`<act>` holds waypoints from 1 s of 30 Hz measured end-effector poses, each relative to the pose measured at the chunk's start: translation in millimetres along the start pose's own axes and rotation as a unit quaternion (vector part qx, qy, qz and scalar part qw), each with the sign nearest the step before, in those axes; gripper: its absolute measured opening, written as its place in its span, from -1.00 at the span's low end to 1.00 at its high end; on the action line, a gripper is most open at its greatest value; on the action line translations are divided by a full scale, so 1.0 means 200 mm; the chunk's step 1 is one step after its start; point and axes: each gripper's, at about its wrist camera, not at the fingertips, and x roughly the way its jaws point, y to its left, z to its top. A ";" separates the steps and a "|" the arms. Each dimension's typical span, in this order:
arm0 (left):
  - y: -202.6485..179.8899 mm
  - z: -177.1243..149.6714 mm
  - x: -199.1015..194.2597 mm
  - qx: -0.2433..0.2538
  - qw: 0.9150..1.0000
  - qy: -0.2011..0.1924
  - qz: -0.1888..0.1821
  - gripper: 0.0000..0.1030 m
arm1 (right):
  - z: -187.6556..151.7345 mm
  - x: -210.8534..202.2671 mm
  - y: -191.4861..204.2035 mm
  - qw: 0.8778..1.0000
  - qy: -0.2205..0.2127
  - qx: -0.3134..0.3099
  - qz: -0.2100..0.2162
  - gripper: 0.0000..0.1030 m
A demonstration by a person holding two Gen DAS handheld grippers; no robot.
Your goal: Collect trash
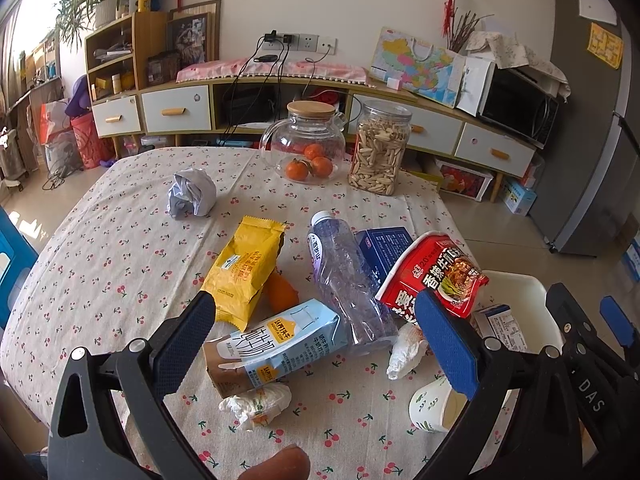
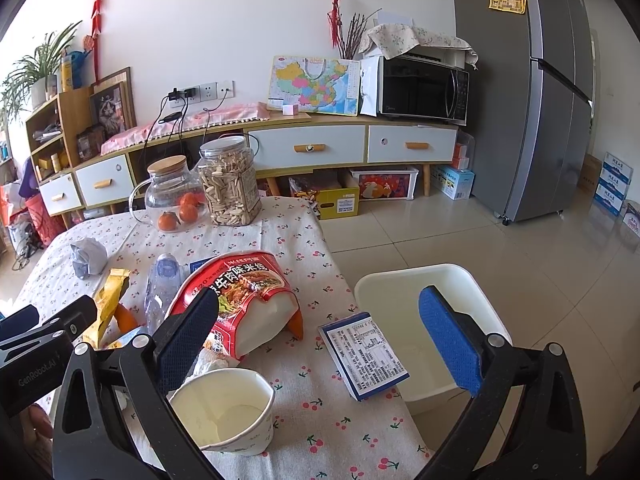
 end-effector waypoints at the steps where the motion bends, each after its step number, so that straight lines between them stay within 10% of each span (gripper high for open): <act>1: 0.00 0.00 0.00 0.000 1.000 0.001 0.000 0.88 | 0.00 0.00 0.00 1.000 0.000 0.000 0.000 0.86; 30: 0.01 0.02 0.09 -0.005 0.999 0.044 0.011 0.88 | -0.03 0.06 -0.03 0.998 0.042 0.034 0.014 0.87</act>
